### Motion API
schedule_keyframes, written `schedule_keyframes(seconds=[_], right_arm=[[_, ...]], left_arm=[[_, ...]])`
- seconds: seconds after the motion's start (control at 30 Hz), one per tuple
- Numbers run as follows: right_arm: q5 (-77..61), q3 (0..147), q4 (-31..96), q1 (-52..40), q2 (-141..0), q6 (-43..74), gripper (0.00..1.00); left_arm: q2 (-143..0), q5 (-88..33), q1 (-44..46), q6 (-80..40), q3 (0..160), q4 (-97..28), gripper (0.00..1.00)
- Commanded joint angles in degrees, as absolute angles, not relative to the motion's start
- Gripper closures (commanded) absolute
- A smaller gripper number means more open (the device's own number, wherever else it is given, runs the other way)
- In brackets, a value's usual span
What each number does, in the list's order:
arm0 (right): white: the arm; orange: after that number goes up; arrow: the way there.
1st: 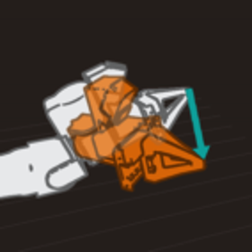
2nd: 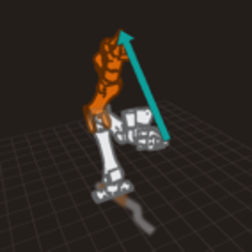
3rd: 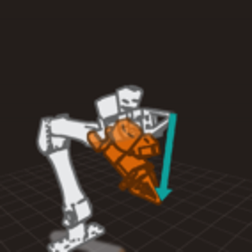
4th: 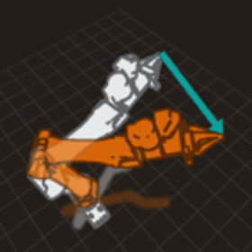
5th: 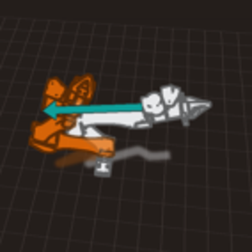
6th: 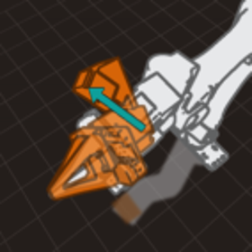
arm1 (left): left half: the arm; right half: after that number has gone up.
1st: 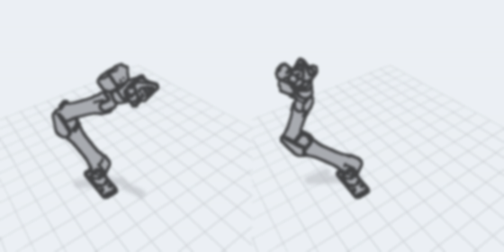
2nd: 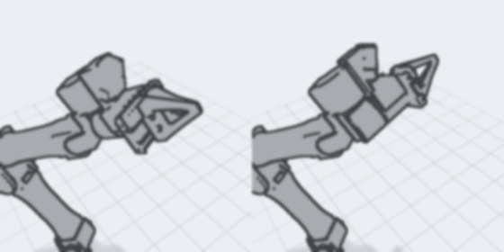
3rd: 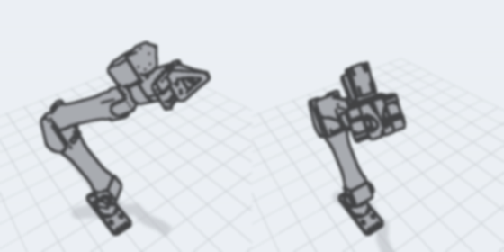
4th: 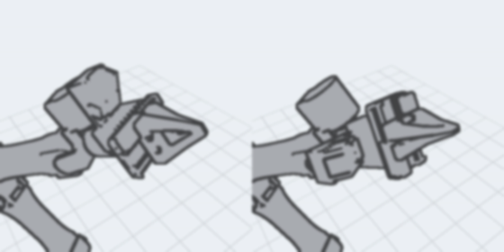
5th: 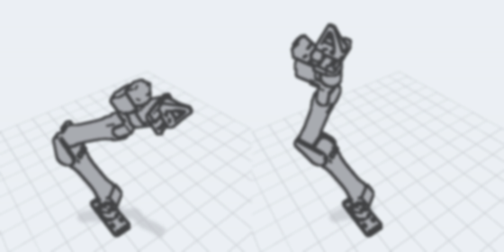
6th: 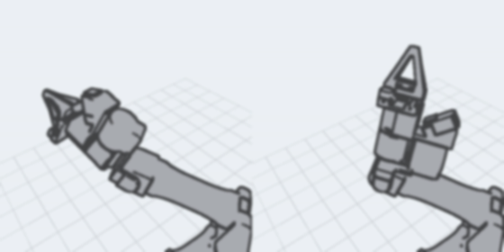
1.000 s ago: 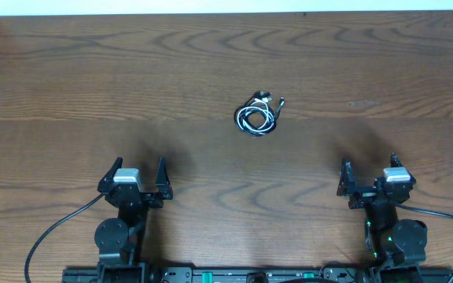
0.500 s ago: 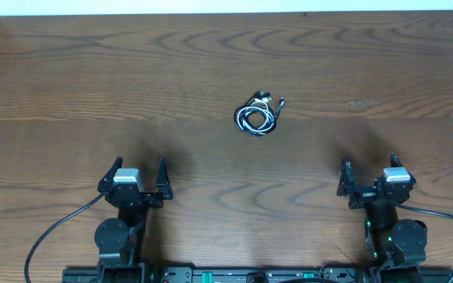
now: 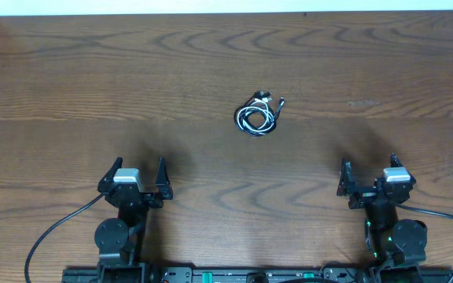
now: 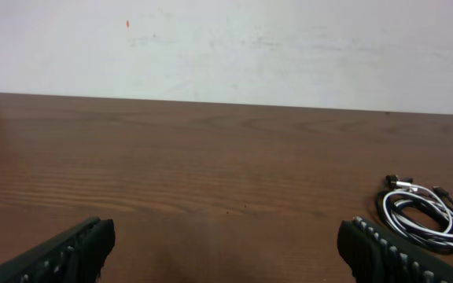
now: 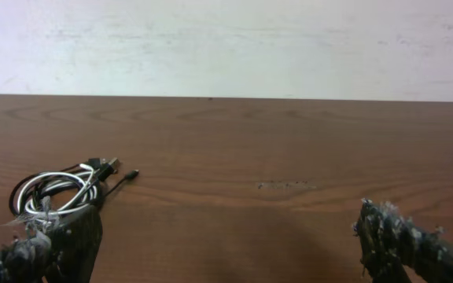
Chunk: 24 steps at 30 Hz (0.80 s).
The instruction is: Untangle cables
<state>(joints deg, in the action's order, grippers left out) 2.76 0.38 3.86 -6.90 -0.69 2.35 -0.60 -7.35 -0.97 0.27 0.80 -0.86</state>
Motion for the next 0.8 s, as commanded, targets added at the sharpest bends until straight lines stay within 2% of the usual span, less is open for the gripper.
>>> schedule_keyframes(seconds=[0.0, 0.77], right_arm=[[2.6, 0.3, 4.1, -7.2, -0.4, 2.1, 0.01], [2.6, 0.3, 4.1, -7.2, -0.4, 2.1, 0.01]], left_arm=[[-0.2, -8.2, -1.2, 1.1, 0.3, -3.4, 0.05], [-0.2, -8.2, -1.2, 1.1, 0.3, -3.4, 0.05]])
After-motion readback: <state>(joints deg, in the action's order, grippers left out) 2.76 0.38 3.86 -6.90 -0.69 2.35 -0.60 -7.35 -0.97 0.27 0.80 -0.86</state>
